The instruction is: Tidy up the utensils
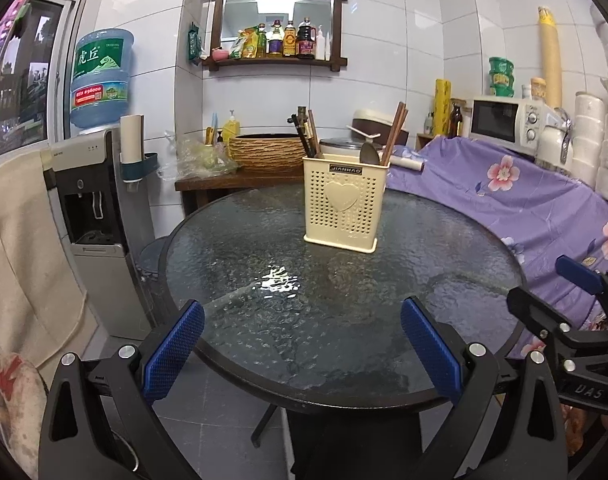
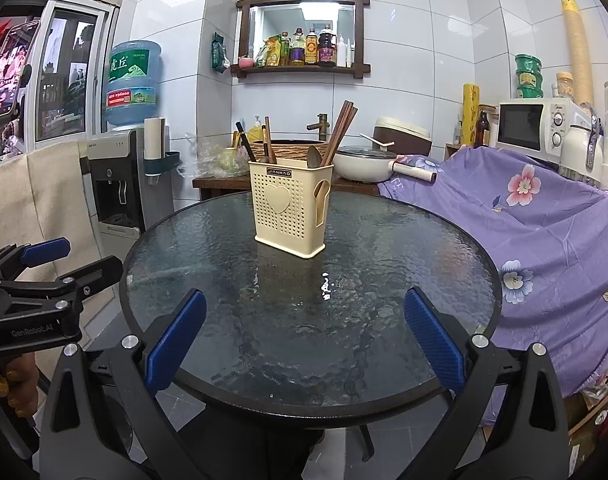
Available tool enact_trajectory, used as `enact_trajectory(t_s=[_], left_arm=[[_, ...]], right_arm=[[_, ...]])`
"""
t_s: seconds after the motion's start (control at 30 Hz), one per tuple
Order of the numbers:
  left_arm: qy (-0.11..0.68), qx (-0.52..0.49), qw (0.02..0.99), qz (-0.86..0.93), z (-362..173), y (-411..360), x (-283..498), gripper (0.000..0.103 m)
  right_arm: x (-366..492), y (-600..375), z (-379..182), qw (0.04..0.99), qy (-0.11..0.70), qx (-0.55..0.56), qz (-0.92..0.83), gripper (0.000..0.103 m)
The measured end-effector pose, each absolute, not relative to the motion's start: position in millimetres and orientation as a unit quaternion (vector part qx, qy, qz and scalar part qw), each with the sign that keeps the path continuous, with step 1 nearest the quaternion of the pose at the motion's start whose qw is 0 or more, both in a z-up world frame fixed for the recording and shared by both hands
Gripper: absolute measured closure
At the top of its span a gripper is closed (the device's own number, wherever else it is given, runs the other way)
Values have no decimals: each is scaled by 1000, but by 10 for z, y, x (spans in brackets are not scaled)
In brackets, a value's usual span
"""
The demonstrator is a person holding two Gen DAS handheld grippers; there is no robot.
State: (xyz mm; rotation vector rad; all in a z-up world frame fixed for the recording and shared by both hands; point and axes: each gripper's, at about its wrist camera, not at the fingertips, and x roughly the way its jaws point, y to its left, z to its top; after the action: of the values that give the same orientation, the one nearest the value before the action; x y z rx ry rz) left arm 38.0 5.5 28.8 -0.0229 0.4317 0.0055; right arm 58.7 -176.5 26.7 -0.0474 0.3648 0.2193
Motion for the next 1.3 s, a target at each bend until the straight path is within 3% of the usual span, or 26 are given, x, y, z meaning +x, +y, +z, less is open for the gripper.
enact_trajectory(t_s=[1.3], left_arm=[[216, 1, 976, 21, 277, 44, 374, 6]], right_arm=[[588, -1747, 237, 976, 186, -27, 110, 6]])
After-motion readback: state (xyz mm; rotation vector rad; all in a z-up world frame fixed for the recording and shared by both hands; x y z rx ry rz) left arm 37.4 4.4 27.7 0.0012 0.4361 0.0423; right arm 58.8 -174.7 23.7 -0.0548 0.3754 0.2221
